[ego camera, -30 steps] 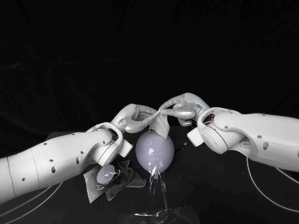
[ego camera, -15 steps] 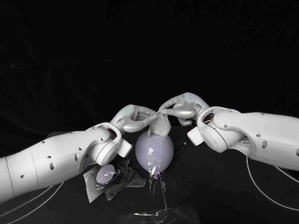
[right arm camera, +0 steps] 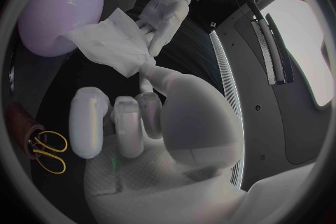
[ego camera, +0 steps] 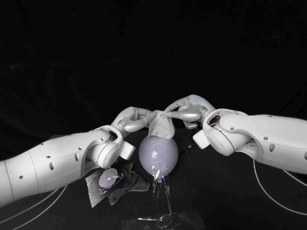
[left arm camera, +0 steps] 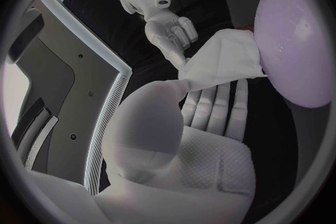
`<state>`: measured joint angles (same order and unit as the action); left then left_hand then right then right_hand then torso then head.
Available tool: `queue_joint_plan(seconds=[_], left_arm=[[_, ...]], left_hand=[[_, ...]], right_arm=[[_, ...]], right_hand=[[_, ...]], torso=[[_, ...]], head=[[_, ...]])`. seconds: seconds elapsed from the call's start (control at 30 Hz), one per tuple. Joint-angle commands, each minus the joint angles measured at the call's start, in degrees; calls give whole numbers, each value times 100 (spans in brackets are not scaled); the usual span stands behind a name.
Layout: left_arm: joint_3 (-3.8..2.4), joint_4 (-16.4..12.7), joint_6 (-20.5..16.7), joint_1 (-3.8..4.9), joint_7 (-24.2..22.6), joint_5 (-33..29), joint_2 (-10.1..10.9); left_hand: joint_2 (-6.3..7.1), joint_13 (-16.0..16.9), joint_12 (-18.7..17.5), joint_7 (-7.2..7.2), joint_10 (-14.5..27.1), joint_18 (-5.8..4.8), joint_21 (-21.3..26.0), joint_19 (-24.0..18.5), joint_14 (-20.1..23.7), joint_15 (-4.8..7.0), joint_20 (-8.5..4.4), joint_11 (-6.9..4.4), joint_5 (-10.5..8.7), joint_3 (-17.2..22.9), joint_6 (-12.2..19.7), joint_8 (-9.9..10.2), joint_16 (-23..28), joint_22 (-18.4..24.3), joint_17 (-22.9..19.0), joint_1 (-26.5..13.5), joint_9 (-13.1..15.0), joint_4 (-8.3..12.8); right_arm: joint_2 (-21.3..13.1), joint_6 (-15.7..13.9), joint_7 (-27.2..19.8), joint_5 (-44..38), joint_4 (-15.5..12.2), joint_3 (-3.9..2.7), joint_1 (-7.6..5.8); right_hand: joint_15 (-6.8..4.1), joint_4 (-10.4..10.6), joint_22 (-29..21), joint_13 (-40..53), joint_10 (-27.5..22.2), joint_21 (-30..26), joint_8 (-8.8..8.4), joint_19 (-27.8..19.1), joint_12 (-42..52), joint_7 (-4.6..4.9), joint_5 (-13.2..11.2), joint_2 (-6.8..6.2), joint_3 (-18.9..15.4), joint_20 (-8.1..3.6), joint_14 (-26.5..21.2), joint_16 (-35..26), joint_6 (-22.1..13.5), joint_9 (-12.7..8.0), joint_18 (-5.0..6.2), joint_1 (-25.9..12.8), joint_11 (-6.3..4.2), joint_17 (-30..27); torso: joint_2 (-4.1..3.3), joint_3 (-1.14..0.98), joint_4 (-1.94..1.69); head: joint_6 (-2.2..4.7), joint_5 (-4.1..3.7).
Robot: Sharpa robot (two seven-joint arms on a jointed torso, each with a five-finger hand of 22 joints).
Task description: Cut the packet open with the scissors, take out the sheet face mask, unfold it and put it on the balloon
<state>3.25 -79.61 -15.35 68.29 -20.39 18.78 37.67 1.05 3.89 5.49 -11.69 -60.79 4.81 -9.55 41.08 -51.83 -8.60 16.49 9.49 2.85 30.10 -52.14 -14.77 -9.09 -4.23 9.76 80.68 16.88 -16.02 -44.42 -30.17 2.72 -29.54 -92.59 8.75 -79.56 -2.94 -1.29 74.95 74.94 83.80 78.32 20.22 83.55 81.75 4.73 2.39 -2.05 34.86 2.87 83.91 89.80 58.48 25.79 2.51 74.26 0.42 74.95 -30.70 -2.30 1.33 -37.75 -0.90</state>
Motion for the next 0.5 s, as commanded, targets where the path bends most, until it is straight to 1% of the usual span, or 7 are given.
queue_joint_plan(seconds=[0.03, 0.17, 0.27, 0.3, 0.4, 0.47, 0.5], left_arm=[[-9, 2, 140, 9, -25, -310, -5], [-9, 4, 218, 9, 7, -350, -6], [-9, 2, 283, 9, 23, -368, -6], [-9, 1, 314, 9, 28, -381, -6], [-9, -3, 353, 10, 30, -398, -5], [-9, -5, 373, 10, 28, -421, -5], [-9, -6, 379, 10, 27, -432, -4]], left_hand=[[-57, 4, 41, 36, -136, 152, -42, 78, -123, 29, 3, -37, 1, 140, -93, -57, -53, -8, 33, 48, 24, 34], [-38, 1, 33, 38, -161, 165, -45, 93, -142, 36, 4, -43, 0, 175, -102, -67, -54, -7, 41, 47, 29, 36], [47, -5, 14, 36, -176, 180, -49, 111, -153, 37, 5, -42, -2, 183, -102, -76, -50, -5, 49, 44, 35, 60], [100, -9, -1, 34, -181, 186, -49, 118, -153, 36, 7, -40, -3, 183, -101, -82, -44, -2, 53, 40, 40, 75], [131, -12, -13, 30, -180, 189, -46, 119, -151, 34, 8, -37, -3, 181, -93, -83, -38, 0, 55, 33, 42, 81], [191, -20, -55, 9, -146, 193, -41, 122, -143, 25, 10, -19, -3, 178, -51, -68, -24, 5, 59, 24, 38, 95], [191, -20, -55, 9, -146, 193, -41, 122, -143, 25, 10, -19, -3, 178, -51, -68, -24, 5, 59, 24, 38, 95]], right_arm=[[2, 118, 14, -95, -4, -3, -4], [9, 115, 17, -99, 2, -3, -4], [14, 110, 20, -101, 5, -3, -4], [17, 109, 21, -102, 8, -3, -4], [22, 112, 23, -102, 10, -3, -4], [24, 114, 25, -103, 11, -3, -4], [25, 115, 26, -103, 12, -3, -4]], right_hand=[[-43, 8, 1051, 892, 213, -20, 178, 106, 19, -19, 40, 37, 30, 0, 609, 20, 41, 452, 10, -21, -28, 1505], [-43, 8, 1051, 892, 213, -20, 178, 106, 19, -19, 40, 37, 30, 0, 609, 20, 41, 452, 10, -21, -28, 1505], [-43, 8, 1051, 892, 213, -20, 178, 106, 19, -19, 40, 37, 30, 0, 609, 20, 41, 452, 10, -21, -28, 1505], [-43, 8, 1051, 892, 213, -20, 178, 106, 19, -19, 40, 37, 30, 0, 609, 20, 41, 452, 10, -21, -28, 1505], [-43, 8, 1051, 892, 213, -20, 178, 106, 19, -19, 40, 37, 30, 0, 609, 20, 41, 452, 10, -21, -28, 1505], [-43, 8, 1051, 892, 213, -20, 178, 106, 19, -19, 40, 37, 30, 0, 609, 20, 41, 452, 10, -21, -28, 1505], [-43, 8, 1051, 892, 213, -20, 178, 106, 19, -19, 40, 37, 30, 0, 609, 20, 41, 452, 10, -21, -28, 1505]], torso=[[0, 0, 0], [-1, -1, 0], [-3, -1, 1], [-3, -1, 2], [0, 0, 2], [0, 0, 2], [-1, -1, 1]], head=[[-2, -2], [-1, -6], [-2, -8], [-2, -11], [1, -18], [1, -18], [2, -19]])
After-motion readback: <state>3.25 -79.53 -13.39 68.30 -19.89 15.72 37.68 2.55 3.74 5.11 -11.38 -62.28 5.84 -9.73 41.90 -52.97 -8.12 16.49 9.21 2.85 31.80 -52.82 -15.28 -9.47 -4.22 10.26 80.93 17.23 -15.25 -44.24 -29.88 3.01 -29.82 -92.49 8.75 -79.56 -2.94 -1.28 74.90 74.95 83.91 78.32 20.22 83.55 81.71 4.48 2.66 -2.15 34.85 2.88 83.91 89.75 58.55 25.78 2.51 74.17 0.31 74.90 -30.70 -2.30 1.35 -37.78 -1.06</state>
